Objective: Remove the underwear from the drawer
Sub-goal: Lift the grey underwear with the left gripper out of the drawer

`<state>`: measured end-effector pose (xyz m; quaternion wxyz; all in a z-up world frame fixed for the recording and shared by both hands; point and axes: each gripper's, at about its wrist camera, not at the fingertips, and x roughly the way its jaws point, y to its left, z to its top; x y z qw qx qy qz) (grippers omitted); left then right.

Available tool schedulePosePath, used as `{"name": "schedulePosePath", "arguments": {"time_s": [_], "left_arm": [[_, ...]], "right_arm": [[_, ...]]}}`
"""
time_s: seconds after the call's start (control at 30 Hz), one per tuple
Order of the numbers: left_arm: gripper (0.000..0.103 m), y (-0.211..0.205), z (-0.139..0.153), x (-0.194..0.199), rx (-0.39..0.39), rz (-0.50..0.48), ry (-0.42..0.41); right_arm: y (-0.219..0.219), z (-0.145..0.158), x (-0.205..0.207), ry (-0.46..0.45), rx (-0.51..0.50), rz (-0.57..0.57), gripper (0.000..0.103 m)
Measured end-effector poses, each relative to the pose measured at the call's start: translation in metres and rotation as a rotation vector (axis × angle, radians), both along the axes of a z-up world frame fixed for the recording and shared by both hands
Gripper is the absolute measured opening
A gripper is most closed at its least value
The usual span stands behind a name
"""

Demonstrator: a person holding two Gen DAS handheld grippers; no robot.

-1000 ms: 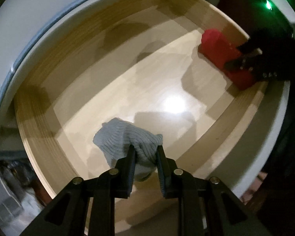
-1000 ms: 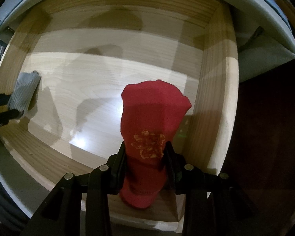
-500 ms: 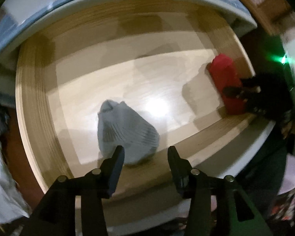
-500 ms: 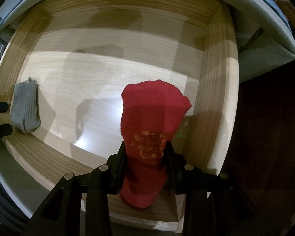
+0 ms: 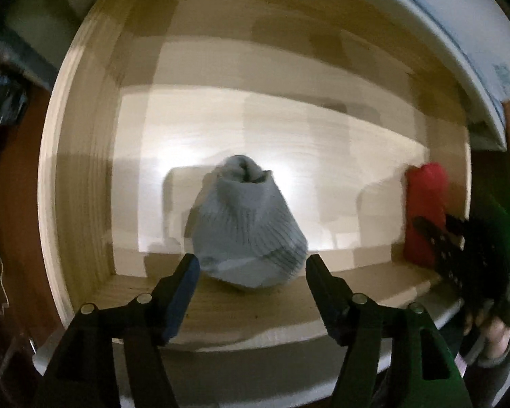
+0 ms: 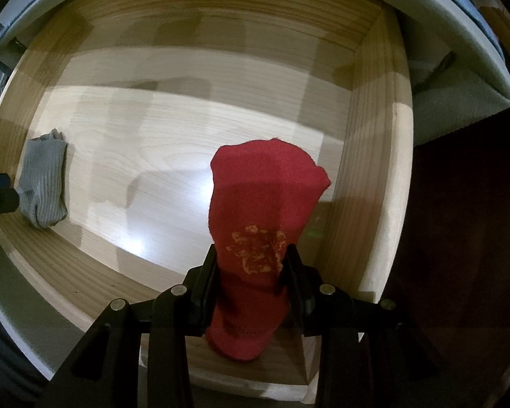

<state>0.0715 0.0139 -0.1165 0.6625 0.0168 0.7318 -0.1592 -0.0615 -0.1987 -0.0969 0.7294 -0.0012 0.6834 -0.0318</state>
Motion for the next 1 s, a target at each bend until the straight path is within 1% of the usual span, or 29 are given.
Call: {"name": "schedulePosePath", "arguments": {"time_s": [0.1, 0.17, 0.2, 0.4, 0.47, 0.53, 0.7, 0.83, 0.87, 0.93, 1.0], "left_arm": [[0.068, -0.002, -0.007, 0.004, 0.017, 0.026, 0.02], [0.069, -0.004, -0.009, 0.005, 0.015, 0.026, 0.04], [0.069, -0.007, -0.012, 0.006, 0.026, 0.024, 0.049], [0.072, -0.016, -0.022, 0.007, 0.056, 0.014, 0.063], [0.072, -0.018, -0.025, 0.008, 0.066, 0.02, 0.072], [0.072, -0.02, -0.028, 0.009, 0.085, 0.003, 0.077], [0.072, -0.02, -0.031, 0.012, 0.094, 0.015, 0.103], [0.072, -0.024, -0.036, 0.013, 0.11, 0.007, 0.106], [0.072, -0.026, -0.036, 0.013, 0.114, 0.004, 0.101], [0.07, -0.03, -0.037, 0.01, 0.122, -0.007, 0.09], [0.065, -0.032, -0.036, 0.009, 0.128, -0.012, 0.078]], "right_arm": [[0.002, 0.002, -0.001, 0.0, -0.004, 0.004, 0.034], [0.004, 0.005, -0.004, 0.0, -0.006, 0.005, 0.034], [0.004, 0.006, -0.004, -0.001, -0.006, 0.005, 0.034], [0.007, 0.005, -0.001, 0.0, -0.007, 0.005, 0.034], [0.007, 0.005, -0.001, 0.0, -0.006, 0.005, 0.035], [0.007, 0.005, -0.001, 0.0, -0.007, 0.005, 0.035], [0.006, 0.003, 0.0, 0.002, -0.009, 0.007, 0.035], [0.007, 0.001, 0.001, 0.004, -0.013, 0.01, 0.035], [0.008, 0.005, 0.002, 0.005, -0.014, 0.01, 0.035], [0.008, 0.005, 0.002, 0.004, -0.013, 0.009, 0.035], [0.008, 0.005, 0.002, 0.005, -0.014, 0.01, 0.035]]}}
